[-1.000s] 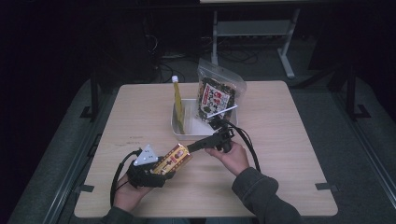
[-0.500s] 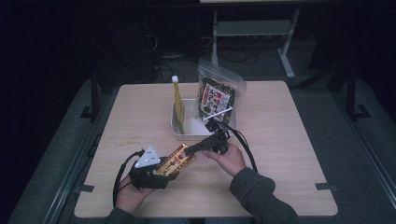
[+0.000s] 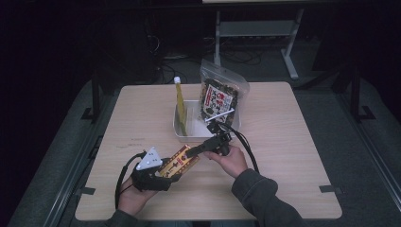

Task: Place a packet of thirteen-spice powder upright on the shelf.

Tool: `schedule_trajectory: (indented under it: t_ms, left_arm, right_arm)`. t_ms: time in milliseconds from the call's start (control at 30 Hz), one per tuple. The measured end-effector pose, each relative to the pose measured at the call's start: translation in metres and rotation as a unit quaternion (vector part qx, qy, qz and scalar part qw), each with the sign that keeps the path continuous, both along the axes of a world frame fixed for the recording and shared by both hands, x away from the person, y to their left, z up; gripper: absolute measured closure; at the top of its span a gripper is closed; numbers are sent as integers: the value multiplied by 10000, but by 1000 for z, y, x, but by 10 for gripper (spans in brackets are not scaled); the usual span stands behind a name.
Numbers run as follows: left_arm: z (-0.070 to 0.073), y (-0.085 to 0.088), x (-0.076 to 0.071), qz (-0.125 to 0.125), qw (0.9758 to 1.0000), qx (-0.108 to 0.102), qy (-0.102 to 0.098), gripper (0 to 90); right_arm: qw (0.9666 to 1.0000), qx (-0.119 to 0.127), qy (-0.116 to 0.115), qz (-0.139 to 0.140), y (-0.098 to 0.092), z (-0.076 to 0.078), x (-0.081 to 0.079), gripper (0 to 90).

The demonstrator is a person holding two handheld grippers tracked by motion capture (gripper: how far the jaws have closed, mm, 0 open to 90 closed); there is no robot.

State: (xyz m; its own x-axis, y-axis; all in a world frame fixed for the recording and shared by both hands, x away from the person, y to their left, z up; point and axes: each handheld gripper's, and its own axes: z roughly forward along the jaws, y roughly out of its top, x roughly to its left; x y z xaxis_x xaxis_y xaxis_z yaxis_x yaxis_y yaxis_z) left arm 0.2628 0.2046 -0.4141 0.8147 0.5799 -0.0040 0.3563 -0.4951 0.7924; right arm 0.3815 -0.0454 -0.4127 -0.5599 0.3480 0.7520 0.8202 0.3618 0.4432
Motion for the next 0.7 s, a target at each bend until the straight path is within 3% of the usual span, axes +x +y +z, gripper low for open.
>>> schedule_trajectory:
  t_ms: [200,300,467,700]
  left_arm:
    - [-1,0,0,-23,10000,-11,-35,323]
    - [-3,1,0,-14,10000,-48,-1,322]
    - [-4,1,0,-9,10000,34,-56,322]
    - [-5,-1,-2,32,9997,105,-217,313]
  right_arm:
    - [9999,48,95,-69,0,1,0,568]
    - [9995,91,253,-142,-1,2,0,596]
    - [9990,56,401,-181,1,7,0,635]
    - [9990,-15,376,-253,3,14,-3,668]
